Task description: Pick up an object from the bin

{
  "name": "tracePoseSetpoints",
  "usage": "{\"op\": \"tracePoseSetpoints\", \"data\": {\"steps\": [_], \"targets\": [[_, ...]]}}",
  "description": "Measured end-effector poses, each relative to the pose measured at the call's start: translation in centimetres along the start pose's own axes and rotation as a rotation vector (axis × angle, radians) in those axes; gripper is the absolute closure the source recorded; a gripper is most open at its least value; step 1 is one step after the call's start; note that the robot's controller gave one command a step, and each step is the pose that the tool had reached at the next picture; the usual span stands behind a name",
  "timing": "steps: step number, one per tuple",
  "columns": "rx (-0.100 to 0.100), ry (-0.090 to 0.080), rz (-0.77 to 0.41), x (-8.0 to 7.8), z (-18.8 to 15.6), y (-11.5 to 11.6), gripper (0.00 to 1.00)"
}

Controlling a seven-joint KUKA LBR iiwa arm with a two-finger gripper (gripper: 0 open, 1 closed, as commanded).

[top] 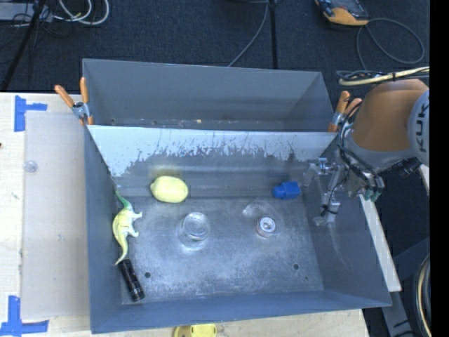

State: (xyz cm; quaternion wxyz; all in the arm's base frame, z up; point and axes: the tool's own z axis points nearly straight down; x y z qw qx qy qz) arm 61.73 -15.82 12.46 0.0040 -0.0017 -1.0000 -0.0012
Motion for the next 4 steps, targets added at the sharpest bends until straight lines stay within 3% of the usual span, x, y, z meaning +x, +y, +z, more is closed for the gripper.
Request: {"op": "tracePoseSetpoints", "data": {"steps": [1, 2, 3, 4], "targets": [[0.002, -0.007, -0.003, -0.2, -0.5, 0.0, 0.00], [0.001, -0.005, 0.078, 1.9, 3.0, 4.6, 0.00], [-0.002, 0.002, 0.047, 2.6, 4.6, 7.9, 0.00], [0.000, -0.002, 0.122, 3.8, 2.9, 7.8, 0.00]]}}
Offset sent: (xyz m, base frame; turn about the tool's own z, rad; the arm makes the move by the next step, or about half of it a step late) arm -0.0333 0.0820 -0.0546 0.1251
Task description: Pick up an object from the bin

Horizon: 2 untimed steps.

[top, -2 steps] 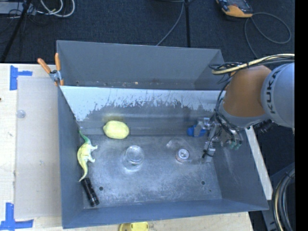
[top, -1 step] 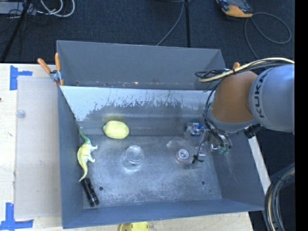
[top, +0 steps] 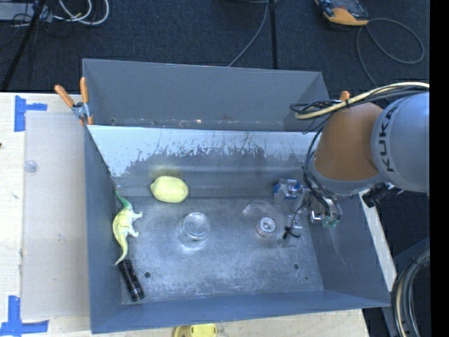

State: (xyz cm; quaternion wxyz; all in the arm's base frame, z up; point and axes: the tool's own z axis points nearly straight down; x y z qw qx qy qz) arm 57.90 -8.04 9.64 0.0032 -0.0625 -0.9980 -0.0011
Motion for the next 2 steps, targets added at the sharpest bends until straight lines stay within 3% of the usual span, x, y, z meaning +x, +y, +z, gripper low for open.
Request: {"op": "tracePoseSetpoints", "data": {"steps": [1, 2], "targets": [[-0.001, 0.001, -0.091, -0.04, 1.82, 1.15, 0.00], [-0.001, 0.002, 0.010, 0.80, 2.56, 1.11, 1.00]]}}
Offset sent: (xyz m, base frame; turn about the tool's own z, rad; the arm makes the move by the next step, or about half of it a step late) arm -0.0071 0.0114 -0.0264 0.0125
